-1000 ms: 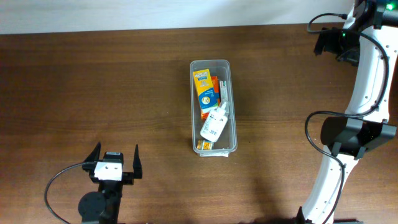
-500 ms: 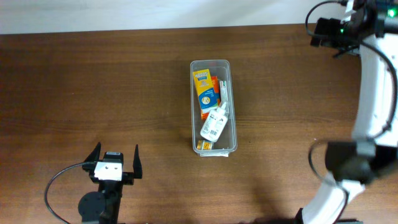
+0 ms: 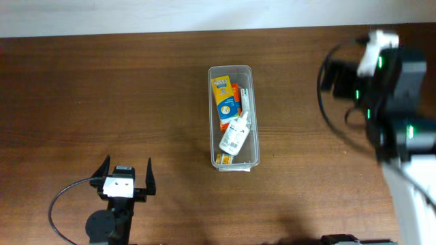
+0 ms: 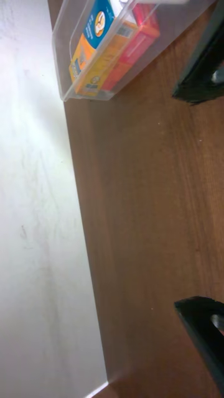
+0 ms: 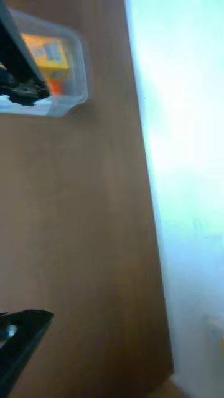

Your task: Pack container

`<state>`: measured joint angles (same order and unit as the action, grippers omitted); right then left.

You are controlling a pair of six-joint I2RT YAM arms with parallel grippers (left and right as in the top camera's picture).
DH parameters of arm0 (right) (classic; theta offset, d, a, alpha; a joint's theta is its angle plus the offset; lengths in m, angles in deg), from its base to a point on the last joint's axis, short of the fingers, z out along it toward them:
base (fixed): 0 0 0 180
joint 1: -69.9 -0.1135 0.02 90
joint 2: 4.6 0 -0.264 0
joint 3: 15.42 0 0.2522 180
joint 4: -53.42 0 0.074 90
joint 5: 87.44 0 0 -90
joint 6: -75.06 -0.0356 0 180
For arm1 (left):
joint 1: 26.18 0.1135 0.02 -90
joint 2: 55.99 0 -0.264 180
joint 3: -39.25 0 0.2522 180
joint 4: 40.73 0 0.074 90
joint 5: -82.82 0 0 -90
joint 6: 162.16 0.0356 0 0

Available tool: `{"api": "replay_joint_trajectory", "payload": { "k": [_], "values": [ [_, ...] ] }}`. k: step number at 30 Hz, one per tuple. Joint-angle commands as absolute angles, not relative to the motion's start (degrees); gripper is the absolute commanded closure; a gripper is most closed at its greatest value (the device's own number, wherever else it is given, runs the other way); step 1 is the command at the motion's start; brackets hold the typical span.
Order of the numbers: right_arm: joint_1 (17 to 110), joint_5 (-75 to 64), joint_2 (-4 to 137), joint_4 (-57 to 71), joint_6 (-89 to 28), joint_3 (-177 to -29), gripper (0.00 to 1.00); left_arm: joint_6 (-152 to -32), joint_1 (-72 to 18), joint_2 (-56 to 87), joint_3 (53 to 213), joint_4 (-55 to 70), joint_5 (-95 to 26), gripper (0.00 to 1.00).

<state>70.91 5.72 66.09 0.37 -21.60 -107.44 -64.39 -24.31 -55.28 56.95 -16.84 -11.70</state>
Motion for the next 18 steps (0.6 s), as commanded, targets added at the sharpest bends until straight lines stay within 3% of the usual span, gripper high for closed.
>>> {"api": "replay_joint_trajectory", "payload": {
  "k": [1, 18],
  "values": [
    [70.65, 7.62, 54.29, 0.37, -21.21, -95.70, 0.02, -63.45, -24.02, -55.69, 56.10, -16.93, -11.92, 0.01],
    [70.61, 3.71, 4.59, 29.04, -19.89, -44.97, 0.02, -63.47, -24.02, -55.69, 56.10, -16.93, -11.92, 0.01]
  ]
}}
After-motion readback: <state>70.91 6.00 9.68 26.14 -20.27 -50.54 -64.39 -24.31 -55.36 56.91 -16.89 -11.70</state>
